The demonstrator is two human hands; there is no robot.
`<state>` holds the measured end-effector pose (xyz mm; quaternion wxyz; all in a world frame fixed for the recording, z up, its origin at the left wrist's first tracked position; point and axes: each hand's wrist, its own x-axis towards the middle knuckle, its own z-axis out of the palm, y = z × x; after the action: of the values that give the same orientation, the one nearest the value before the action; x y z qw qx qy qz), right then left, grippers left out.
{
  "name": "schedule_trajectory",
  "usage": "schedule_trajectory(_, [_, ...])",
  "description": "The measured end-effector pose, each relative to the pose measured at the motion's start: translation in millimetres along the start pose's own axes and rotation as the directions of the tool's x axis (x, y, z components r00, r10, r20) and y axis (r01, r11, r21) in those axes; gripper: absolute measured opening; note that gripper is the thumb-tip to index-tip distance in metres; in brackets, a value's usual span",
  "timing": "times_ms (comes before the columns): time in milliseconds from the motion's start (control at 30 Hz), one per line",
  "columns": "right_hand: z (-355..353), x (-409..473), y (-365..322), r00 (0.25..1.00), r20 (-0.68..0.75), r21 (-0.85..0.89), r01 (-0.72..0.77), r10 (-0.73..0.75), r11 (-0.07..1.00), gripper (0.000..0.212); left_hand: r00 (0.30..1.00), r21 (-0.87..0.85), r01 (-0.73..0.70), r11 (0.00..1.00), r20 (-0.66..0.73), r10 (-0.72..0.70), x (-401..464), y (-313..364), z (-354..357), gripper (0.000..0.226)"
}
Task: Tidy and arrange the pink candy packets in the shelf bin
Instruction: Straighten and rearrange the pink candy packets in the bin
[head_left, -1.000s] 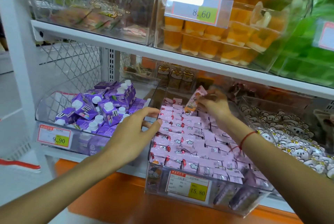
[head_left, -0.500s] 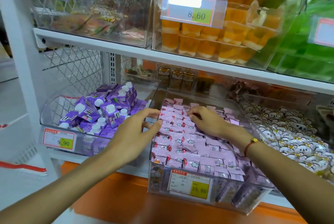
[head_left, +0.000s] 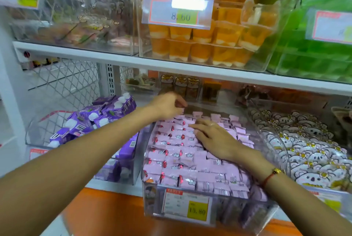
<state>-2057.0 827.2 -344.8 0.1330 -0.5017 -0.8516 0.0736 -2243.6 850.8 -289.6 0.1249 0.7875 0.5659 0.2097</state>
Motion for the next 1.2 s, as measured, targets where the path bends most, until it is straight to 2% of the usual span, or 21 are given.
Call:
schedule_trajectory(133, [-6.6,1.8,7.6,0.994,-0.097,-0.103,-0.058,0.048,0.993,0.038,0.992,0.143,0.020,0.989,0.122,-0.038,32.7,-2.6,19.8,0.030])
schedule_trajectory(267, [-1.5,4.6,12.8,0.990,0.090,-0.137,-0.098,0.111,0.986,0.045,0.984,0.231,-0.042,0.972,0.179,0.000,42.2,-5.6,28.2,0.025])
schedule_trajectory(467, [1.2,4.9,14.7,0.986,0.100,-0.104,-0.122,0.132,0.987,0.046,0.998,0.238,0.001,0.971,0.067,-0.018,45.1,-7.2,25.8,0.017])
schedule_trajectory(633, [-2.5,-0.2,8.2,0.986,0.086,-0.061,-0.136,0.141,0.989,0.045,0.987,0.202,-0.060,0.978,0.161,0.028,44.6,-7.9,31.9,0.026])
schedule_trajectory(733, [-6.0,-9.5,-0.4,0.991,0.011,-0.082,-0.136,0.137,0.987,0.046,0.982,0.158,-0.023,0.987,0.187,-0.007,47.5,-7.5,34.4,0.025])
schedule_trajectory(833, [-5.9,-28.3,-7.5,0.991,0.064,-0.093,-0.113,0.119,0.989,0.050,0.984,0.137,-0.013,0.990,0.178,-0.012,50.1,-5.5,34.5,0.022])
schedule_trajectory(933, [-4.5,-44.6,-10.3,0.982,0.140,-0.078,-0.116,0.126,0.990,0.052,0.991,0.107,-0.004,0.994,0.130,-0.010,48.6,-6.8,32.0,0.020])
schedule_trajectory(1033, [-4.9,-48.1,-11.4,0.982,0.138,-0.044,-0.127,0.132,0.991,0.052,0.999,0.048,0.019,0.999,0.041,-0.021,47.5,-8.3,30.1,0.020])
schedule_trajectory(1133, [-3.9,-48.1,-12.2,0.982,0.138,-0.044,-0.125,0.130,0.991,0.052,0.985,-0.092,0.041,0.995,-0.161,-0.056,48.4,-3.4,24.1,0.022])
schedule_trajectory(1200, [-3.6,-48.2,-11.6,0.982,0.139,-0.044,-0.125,0.130,0.991,0.052,0.963,-0.199,0.063,0.978,-0.247,-0.112,48.7,-0.3,17.6,0.023])
